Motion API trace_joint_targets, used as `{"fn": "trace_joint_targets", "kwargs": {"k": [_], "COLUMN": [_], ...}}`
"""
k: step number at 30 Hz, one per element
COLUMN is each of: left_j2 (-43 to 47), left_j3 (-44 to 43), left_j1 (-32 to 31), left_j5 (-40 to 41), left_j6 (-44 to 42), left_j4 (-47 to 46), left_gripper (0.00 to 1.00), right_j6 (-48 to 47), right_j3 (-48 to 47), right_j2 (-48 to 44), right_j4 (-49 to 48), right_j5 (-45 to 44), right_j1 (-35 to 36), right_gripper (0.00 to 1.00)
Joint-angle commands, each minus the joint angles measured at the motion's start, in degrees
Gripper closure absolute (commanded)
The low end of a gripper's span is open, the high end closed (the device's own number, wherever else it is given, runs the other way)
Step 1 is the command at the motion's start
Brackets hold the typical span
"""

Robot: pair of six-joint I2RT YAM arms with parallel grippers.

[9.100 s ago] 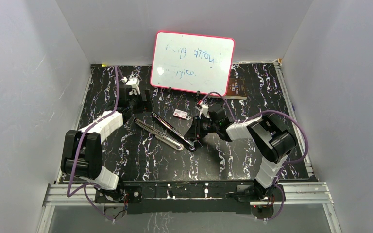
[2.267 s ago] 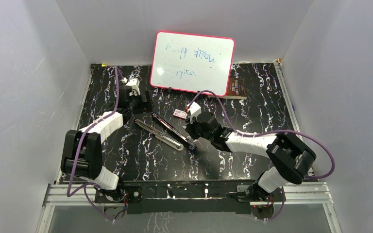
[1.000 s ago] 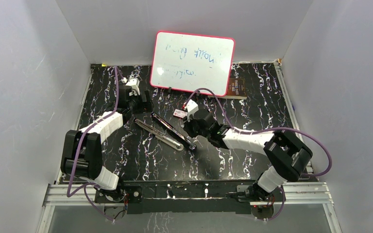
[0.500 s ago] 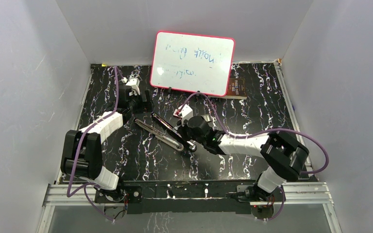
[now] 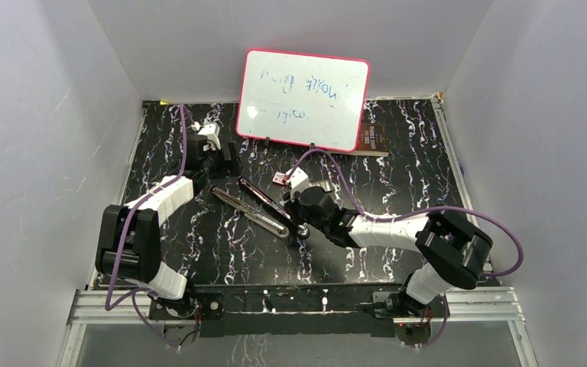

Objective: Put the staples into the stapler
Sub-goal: Install the staple into the stapler.

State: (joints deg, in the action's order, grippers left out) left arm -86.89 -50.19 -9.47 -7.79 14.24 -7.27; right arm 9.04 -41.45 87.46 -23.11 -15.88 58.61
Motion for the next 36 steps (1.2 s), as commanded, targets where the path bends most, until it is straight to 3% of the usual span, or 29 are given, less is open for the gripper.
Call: {"fn": "trace_joint_targets", "kwargs": {"k": [1,22,36], "left_j2": [1.9,1.7,1.6], "left_j3": [0.4,0.4,0.4], "left_j1": [0.4,0.4,0.4], "left_j5": [-0.6,-0.8,-0.7], "left_j6": [0.5,0.6,0.7], "left_j4": [-0.7,-0.9,-0.8], "left_gripper": [0.04,0.04,0.04], "right_j6": [-0.5,-2.8,-0.5], "right_j3": [-0.2,1.3,-2.3], "right_j2": [-0.5,-1.6,3.2], "right_j4": [-4.4,-5.3,-1.8], "right_j5": [-1.9,-0.8,0.2], "right_j1": [0.6,0.6,0.6], "right_gripper": [1.0,1.0,1.0]}}
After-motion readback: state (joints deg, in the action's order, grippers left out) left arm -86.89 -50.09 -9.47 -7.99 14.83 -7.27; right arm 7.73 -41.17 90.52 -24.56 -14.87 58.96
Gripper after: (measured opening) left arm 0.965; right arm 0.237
